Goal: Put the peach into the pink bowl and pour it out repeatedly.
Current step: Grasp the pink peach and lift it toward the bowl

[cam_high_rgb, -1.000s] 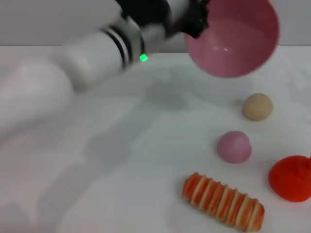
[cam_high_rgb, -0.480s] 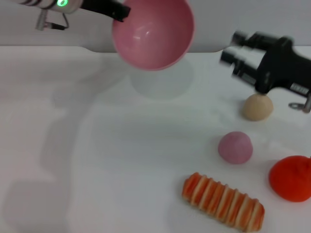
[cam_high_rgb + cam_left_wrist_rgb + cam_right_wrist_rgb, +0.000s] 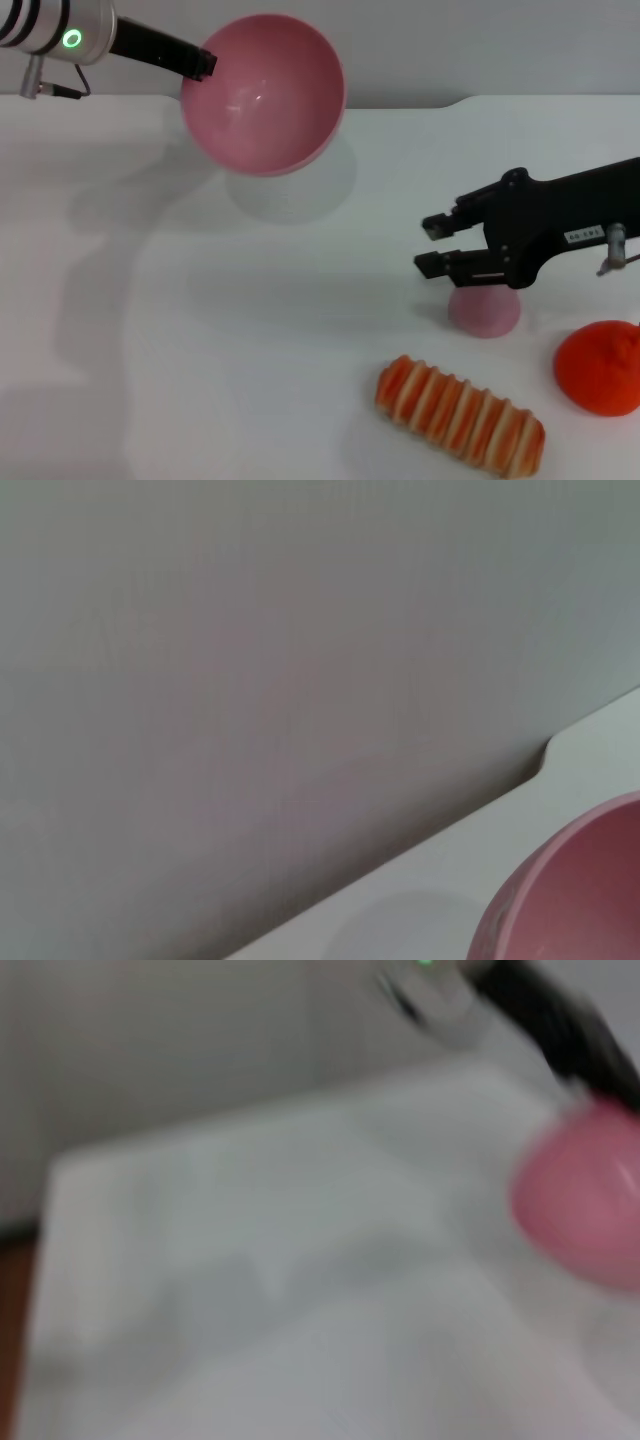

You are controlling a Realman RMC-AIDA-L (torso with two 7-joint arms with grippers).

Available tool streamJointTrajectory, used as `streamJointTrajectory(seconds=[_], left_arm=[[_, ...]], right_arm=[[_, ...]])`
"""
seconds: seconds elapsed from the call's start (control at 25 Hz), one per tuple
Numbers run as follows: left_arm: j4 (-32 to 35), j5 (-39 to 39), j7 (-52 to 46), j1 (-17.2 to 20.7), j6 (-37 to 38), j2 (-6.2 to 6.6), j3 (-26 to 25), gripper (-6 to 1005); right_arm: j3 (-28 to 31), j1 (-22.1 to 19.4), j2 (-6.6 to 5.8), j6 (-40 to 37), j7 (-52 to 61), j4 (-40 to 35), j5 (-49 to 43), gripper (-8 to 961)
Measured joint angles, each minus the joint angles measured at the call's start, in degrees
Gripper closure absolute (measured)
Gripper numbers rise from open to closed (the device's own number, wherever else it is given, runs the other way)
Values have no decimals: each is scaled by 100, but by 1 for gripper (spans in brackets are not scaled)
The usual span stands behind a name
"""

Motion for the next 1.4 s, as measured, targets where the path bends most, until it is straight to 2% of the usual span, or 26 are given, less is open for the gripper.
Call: streamJointTrajectory(seconds=[0.16, 0.44, 0.72, 1.12, 1.4], left_arm=[[-23, 3, -2, 62, 9, -19, 25, 958], [-67, 7, 47, 110, 31, -100, 24, 958], [-45, 6, 69, 171, 41, -147, 18, 958], [-12, -4, 131, 260, 38, -181, 14, 958], [-9, -16, 143, 319, 25, -180, 15, 957]], right_arm=[[-277, 394, -4, 9, 1205, -329, -1399, 669], [-1254, 693, 1, 767, 2206, 194, -2665, 677], [-1651, 818, 2, 1341, 2526, 860, -2966, 685], [-1923, 1006, 10, 1867, 2908, 1631, -3335, 696], [-1933, 1048, 10, 1871, 2973, 1643, -3340, 704]])
